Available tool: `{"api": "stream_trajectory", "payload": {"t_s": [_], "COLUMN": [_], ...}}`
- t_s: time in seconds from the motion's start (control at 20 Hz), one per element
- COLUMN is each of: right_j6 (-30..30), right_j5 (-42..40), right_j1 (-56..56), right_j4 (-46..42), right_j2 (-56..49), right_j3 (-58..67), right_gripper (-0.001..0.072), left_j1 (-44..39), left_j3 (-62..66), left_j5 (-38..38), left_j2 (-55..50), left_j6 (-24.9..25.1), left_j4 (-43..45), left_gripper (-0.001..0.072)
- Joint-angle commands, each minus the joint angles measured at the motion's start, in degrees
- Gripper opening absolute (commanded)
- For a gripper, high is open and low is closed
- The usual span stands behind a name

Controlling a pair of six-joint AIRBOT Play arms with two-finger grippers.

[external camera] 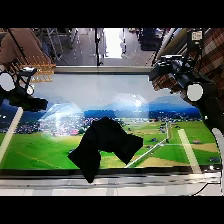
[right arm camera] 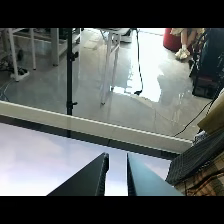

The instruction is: Fold the clothes and pants, and hang the long-sleeved shirts on hangers.

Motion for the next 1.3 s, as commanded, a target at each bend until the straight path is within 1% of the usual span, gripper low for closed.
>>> {"api": "stream_trajectory", "payload": {"t_s": [0.0,0.4,0.55,0.65,0.7,0.75,0.8,0.85,0.9,0.95,1.0,1.05,1.1,1.15,1.2,1.25], "right_j6": [0.0,0.0,0.0,0.17,1.05,3.08,3.32,3.5,5.51,6.6,6.6,5.92,1.77,-4.44,-8.11,-8.35], "right_j5": [0.02,0.02,0.02,-0.02,0.07,0.07,0.04,0.07,1.01,3.82,7.96,14.95,23.37,32.61,41.2,49.0], "right_j1": [0.04,0.04,0.04,0.04,0.07,0.28,0.37,0.44,0.42,0.42,0.13,-0.83,-2.08,-3.85,-6.08,-8.48], "right_j4": [0.0,0.02,0.02,0.37,2.25,5.97,7.65,7.98,10.23,11.82,11.47,9.68,6.95,4.59,3.45,3.69], "right_j2": [0.04,0.04,0.04,0.04,0.04,0.04,0.04,0.04,0.15,0.57,0.9,1.2,1.4,1.57,1.64,1.66], "right_j3": [-0.02,-0.02,-0.02,-0.02,-0.02,-0.02,-0.02,-0.02,0.0,0.09,0.76,2.16,3.96,5.77,7.48,8.85], "right_gripper": [0.0164,0.0164,0.0164,0.0164,0.0164,0.0164,0.0164,0.0164,0.0164,0.0164,0.015,0.0149,0.0148,0.0155,0.0173,0.0167], "left_j1": [-0.04,-0.04,-0.07,-0.09,-0.09,-0.09,-0.07,-0.09,-0.09,-0.07,-0.02,0.0,0.0,-0.02,-0.17,-1.11], "left_j3": [-0.02,-0.04,-0.04,-0.04,-0.04,-0.04,-0.04,-0.04,-0.04,-0.04,-0.04,-0.04,-0.04,-0.11,-0.48,-1.25], "left_j5": [0.02,0.22,6.14,8.17,8.55,8.31,7.56,7.02,6.21,5.77,5.29,4.9,4.9,4.9,4.9,4.87], "left_j2": [0.0,0.0,0.0,-0.02,-0.15,-0.17,-0.15,-0.15,-0.15,-0.15,-0.15,-0.15,-0.15,-0.17,-0.17,-0.17], "left_j6": [0.0,-0.04,-0.04,-0.02,-0.35,-0.46,-0.46,-0.46,-0.48,-0.85,-0.85,-0.57,1.05,3.72,7.5,12.15], "left_j4": [0.02,-0.04,-1.53,-3.06,-3.32,-3.91,-4.61,-5.25,-6.8,-8.9,-12.0,-15.58,-20.9,-27.26,-34.29,-39.78], "left_gripper": [0.001,0.001,0.001,0.001,0.0011,0.0014,0.0053,0.0255,0.061,0.069,0.0705,0.0707,0.0709,0.071,0.0709,0.0709]}}
